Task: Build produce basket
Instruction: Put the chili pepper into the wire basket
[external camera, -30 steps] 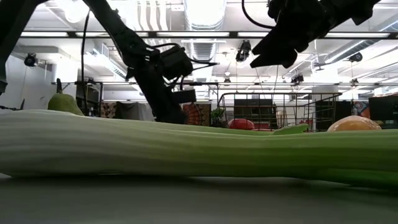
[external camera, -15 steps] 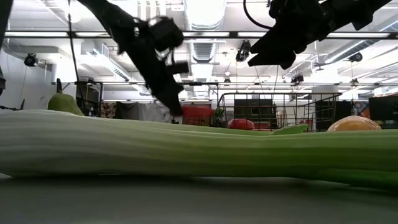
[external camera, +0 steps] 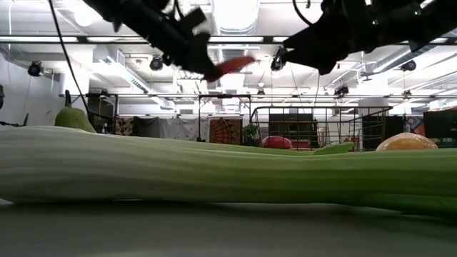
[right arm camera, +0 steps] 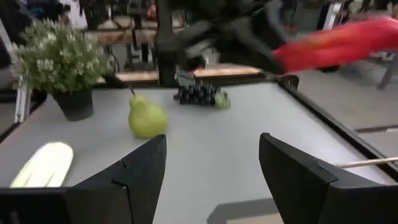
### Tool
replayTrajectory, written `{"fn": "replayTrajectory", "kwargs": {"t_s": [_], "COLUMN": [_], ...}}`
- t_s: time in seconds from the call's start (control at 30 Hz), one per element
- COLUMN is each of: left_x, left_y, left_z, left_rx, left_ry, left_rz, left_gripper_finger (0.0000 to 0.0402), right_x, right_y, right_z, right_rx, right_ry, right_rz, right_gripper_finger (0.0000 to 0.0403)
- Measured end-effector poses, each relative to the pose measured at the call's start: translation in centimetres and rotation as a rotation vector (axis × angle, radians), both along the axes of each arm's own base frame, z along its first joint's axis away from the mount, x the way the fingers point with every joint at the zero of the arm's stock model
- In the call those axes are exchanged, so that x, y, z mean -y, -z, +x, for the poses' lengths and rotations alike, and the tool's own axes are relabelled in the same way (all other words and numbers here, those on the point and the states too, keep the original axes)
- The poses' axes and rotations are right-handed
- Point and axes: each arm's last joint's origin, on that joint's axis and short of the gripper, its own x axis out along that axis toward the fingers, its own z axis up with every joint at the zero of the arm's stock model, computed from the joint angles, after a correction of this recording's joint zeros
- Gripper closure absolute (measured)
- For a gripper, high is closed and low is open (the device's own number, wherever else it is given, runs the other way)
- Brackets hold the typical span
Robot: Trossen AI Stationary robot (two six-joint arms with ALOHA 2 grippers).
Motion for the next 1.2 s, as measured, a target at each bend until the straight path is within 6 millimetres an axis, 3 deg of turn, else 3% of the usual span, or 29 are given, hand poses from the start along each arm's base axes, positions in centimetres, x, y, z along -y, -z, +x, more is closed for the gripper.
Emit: {"fn": "replayTrajectory", "kwargs": {"t_s": [0.17,0.37,0.57,0.9,1.03,1.2], "left_x": [2.5,3.4,3.5,3.8,3.8,3.8], "left_y": [-0.3,0.5,1.8,3.5,3.5,3.4], "left_z": [-0.8,-1.4,-0.3,2.4,2.7,2.6], "left_rx": [0.261,0.503,0.578,0.586,0.592,0.599], "left_ry": [0.237,0.399,0.451,0.479,0.481,0.478], "left_rz": [-0.007,0.005,-0.010,-0.041,-0.040,-0.059], "left_gripper_finger": [0.0306,0.0306,0.0306,0.0306,0.0304,0.0270], "right_x": [0.1,0.0,-0.1,-0.2,-0.2,-0.2], "right_y": [0.4,-0.8,-2.1,-4.3,-4.3,-4.3], "right_z": [-0.3,0.3,2.1,5.1,5.2,5.2], "right_rx": [0.024,0.186,0.304,0.349,0.346,0.342], "right_ry": [0.022,0.005,0.010,0.020,0.027,0.022], "right_rz": [-0.008,-0.041,-0.130,-0.200,-0.201,-0.201], "right_gripper_finger": [0.0163,0.0152,0.0145,0.0160,0.0198,0.0296]}}
